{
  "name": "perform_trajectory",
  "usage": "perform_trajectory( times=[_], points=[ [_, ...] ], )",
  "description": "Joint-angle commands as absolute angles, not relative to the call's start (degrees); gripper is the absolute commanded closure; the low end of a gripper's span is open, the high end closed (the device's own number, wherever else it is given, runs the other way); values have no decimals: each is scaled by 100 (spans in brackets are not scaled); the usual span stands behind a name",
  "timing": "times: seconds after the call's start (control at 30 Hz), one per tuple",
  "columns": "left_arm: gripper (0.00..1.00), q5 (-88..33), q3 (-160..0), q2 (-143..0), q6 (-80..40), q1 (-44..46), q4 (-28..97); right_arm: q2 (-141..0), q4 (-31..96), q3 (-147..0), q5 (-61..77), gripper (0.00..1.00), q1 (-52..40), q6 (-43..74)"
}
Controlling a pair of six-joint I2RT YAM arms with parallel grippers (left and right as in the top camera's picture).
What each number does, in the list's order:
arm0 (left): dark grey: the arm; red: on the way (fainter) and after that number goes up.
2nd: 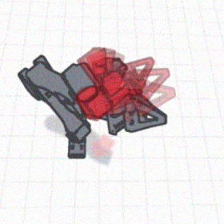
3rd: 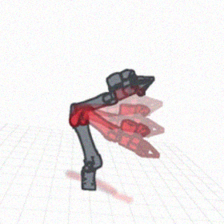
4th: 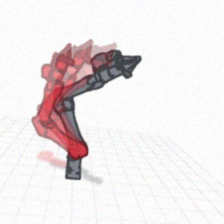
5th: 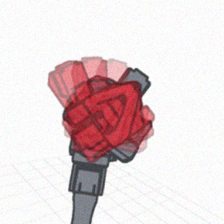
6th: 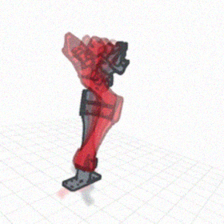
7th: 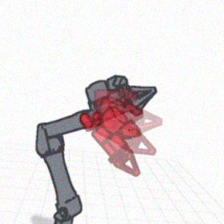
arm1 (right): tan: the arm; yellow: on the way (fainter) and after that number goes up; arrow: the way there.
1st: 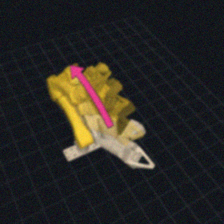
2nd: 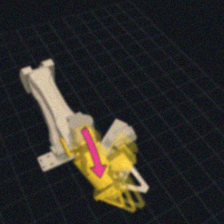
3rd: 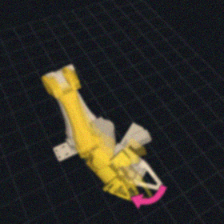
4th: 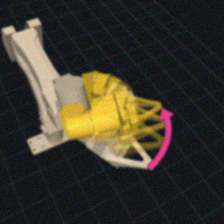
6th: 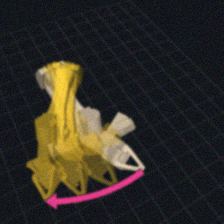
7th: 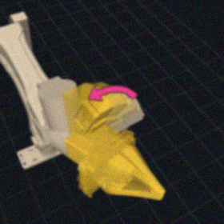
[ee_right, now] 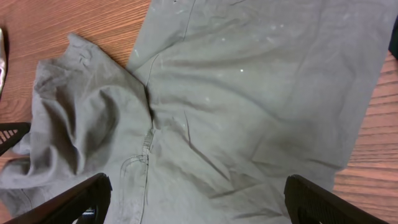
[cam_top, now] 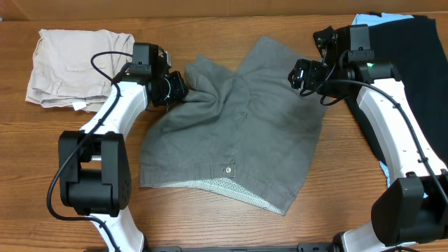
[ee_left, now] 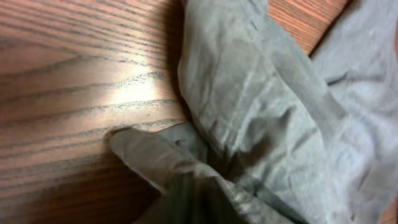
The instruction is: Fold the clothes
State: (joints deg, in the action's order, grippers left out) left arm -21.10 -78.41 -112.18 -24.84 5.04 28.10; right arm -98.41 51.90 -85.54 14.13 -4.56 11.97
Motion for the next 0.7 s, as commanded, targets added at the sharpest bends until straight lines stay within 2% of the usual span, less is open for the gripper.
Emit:
perform_trajectory(
  times=[0.0,0.13,0.33,0.5,0.67],
  points=[
    [96,-1903,-8204,-11205,-2427,443,2917,-9835,5153,-8573,1352,8,-475,1173],
    [96,-1503,-9070,-11194,-2091,362,3511,-9835,5127,-8573,1352,8,-475,1173],
    [96,43,-10501,-11194,-1385,355,4305,-9835,5116,-8573,1352,8,-475,1173],
    [96,1048,-10827,-11196,-797,353,4001,-9837,5100,-8573,1354,8,-475,1173],
    [96,1264,-10801,-11373,-246,353,3610,-9845,5081,-8573,1354,8,-475,1173]
  ],
)
